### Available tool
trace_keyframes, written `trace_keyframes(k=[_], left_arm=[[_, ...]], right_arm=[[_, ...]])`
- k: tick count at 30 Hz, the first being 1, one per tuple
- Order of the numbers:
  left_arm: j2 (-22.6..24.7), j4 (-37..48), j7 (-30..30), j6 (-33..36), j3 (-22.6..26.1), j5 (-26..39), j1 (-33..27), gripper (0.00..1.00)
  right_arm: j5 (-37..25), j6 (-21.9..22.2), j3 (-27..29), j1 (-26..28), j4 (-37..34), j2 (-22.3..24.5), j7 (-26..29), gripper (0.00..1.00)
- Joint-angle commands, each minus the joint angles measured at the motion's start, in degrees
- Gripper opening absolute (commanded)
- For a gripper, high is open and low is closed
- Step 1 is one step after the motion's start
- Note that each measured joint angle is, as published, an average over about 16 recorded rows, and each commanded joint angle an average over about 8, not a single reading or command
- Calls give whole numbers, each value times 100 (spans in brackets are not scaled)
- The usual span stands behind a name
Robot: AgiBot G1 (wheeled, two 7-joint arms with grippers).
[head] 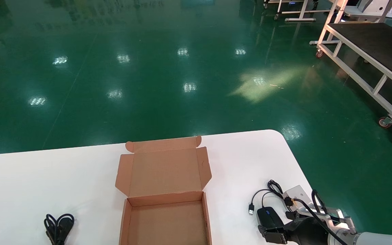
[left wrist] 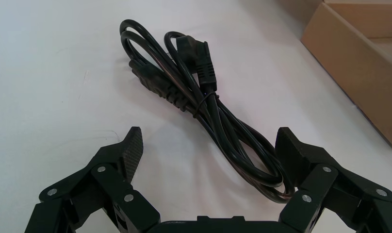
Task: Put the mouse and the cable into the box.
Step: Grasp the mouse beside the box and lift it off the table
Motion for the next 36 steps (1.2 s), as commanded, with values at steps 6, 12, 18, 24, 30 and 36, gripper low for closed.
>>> trace_keyframes(k=[6,12,18,24,30,36], left_arm=[[7,-5,22,-39,4,6,-5,100],[9,-6,28,-47,5,7,-5,100],[16,-11,33,-63,10,-3,-10,100],[51,-31,61,-155,23,-52,-15,100],[108,-64,139,-325,28,-99,1,100],[157,-93,216,-476,22,-128,36,77]], right_arm=[[-176,-119,-39,74,4,-54,230,100],[-291,-185,-52,135,8,-93,369,100],[-374,-232,-59,181,11,-121,469,100],[-422,-259,-63,207,12,-138,528,100],[-446,-273,-65,221,13,-146,558,100],[-457,-279,-66,226,13,-150,571,100]])
